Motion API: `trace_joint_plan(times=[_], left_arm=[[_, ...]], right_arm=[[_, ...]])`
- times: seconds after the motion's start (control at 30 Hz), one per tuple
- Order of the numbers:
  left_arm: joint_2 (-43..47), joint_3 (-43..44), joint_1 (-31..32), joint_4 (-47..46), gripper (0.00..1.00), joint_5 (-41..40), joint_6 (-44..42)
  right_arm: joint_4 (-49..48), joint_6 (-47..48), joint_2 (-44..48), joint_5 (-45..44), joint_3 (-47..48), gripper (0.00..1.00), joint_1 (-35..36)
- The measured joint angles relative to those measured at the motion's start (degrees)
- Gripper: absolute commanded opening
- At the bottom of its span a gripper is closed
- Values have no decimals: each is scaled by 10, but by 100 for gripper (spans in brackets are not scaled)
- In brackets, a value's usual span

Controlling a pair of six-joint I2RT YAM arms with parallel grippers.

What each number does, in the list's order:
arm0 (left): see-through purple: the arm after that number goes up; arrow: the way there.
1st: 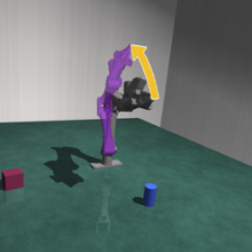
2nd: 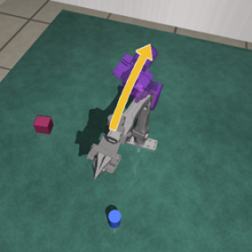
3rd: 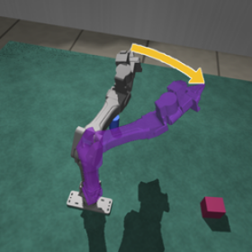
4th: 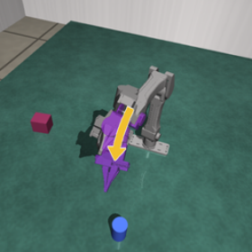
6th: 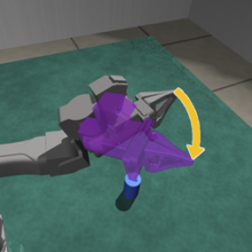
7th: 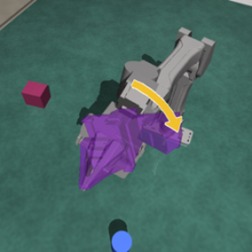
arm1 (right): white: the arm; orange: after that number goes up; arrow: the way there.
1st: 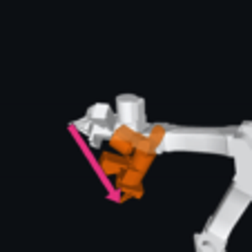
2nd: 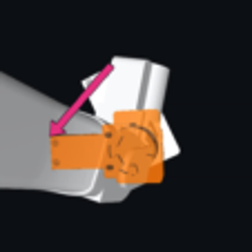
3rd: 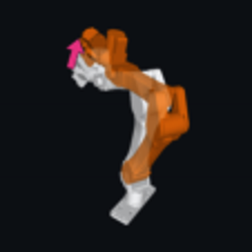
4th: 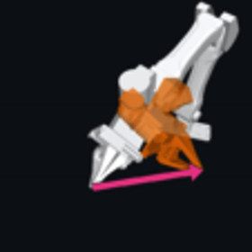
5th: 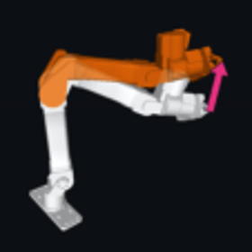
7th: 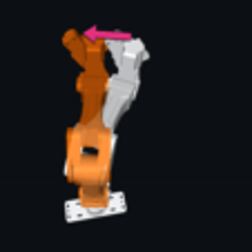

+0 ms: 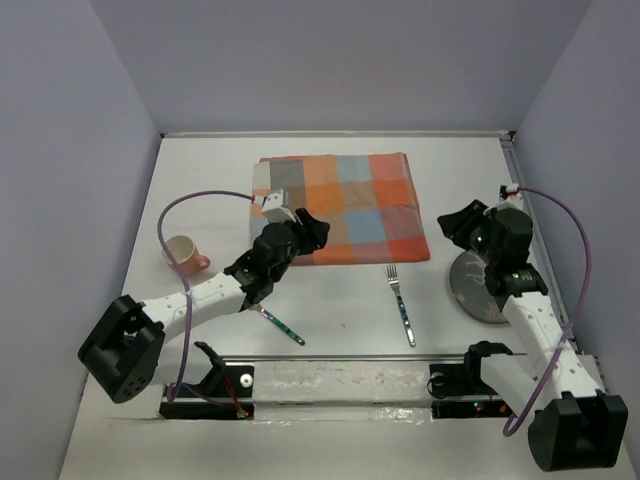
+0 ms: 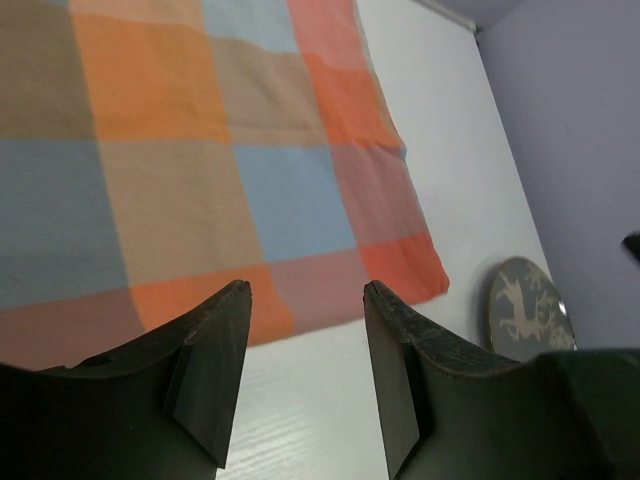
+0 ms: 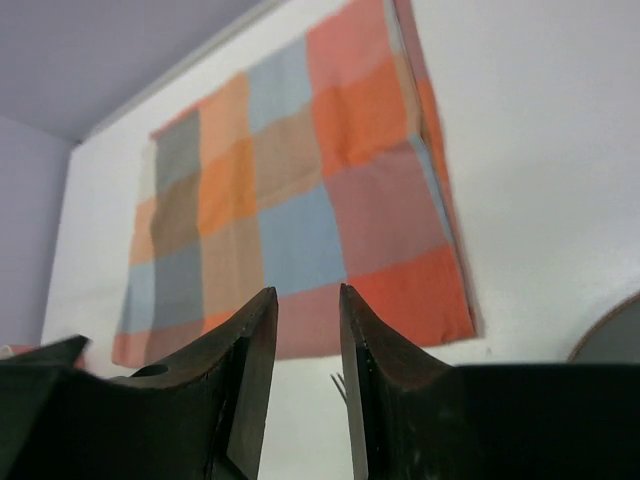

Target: Set the dinner table for one person

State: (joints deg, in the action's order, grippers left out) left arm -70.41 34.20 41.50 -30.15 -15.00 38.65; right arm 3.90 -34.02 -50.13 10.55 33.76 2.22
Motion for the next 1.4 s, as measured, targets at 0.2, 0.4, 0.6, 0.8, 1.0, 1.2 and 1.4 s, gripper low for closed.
trace_joint_plan(times=[0.2, 0.4, 0.6, 0.8, 1.0, 1.2, 1.4], left_arm=[[-76, 39, 83, 0, 56, 26, -18], [-220, 168, 155, -4, 54, 115, -30], [-356, 299, 202, -3, 54, 209, -23], [-478, 420, 221, 31, 55, 256, 0], [-574, 527, 228, 92, 55, 247, 12], [-637, 598, 229, 130, 55, 238, 17], [-673, 648, 229, 130, 56, 245, 28]], right_arm=[[18, 9, 51, -28, 47, 31, 0], [84, 13, 77, -53, 65, 31, 0], [132, 24, 139, -62, 142, 32, 0], [159, 43, 191, -72, 194, 33, 0], [187, 53, 203, -66, 202, 33, 0], [203, 53, 206, -45, 202, 33, 0], [206, 57, 210, -40, 195, 33, 0]])
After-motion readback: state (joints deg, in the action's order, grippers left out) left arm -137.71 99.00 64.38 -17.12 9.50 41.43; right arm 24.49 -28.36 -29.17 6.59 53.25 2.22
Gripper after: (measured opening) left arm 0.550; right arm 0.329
